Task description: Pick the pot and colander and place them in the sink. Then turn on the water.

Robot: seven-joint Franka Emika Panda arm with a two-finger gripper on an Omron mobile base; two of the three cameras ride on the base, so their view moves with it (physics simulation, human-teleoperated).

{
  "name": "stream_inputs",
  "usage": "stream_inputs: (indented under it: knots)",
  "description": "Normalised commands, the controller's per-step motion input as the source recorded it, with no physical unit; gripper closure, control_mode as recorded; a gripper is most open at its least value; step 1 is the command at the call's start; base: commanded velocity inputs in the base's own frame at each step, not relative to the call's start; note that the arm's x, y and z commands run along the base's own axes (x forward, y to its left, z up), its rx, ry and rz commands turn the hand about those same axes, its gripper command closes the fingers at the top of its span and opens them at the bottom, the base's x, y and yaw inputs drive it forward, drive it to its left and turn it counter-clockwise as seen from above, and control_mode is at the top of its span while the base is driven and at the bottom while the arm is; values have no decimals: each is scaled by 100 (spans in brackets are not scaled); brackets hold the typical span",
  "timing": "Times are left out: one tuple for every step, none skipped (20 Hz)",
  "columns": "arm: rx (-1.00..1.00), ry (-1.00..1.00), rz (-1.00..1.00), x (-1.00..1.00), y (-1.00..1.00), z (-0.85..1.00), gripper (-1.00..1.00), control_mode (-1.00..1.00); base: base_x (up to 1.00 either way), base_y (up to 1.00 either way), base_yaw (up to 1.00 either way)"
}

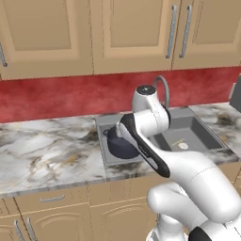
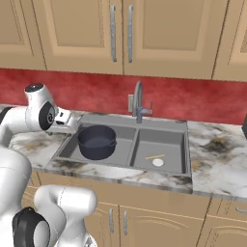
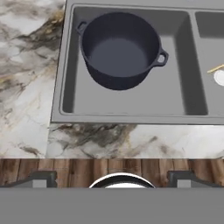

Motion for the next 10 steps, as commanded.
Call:
stream_inputs:
  knots:
    - [0,0,0,0,0,0,-100,100,-100,-23,14]
    - [0,0,0,0,0,0,-100,100,-100,-31,21]
    - [0,0,0,0,0,0,-100,100,-100,-11,28]
    - [0,0,0,0,0,0,-100,100,-100,-21,32]
    - [0,0,0,0,0,0,-100,100,-96,-16,37]
    - [0,0,0,0,0,0,-100,100,-89,-18,44]
    - [0,0,0,0,0,0,-100,100,-84,-8,48]
    - [0,0,0,0,0,0,-100,100,-81,-9,53]
    - [0,0,0,0,0,0,-100,100,-76,-4,56]
    - [0,0,0,0,0,0,-100,100,-72,-1,56]
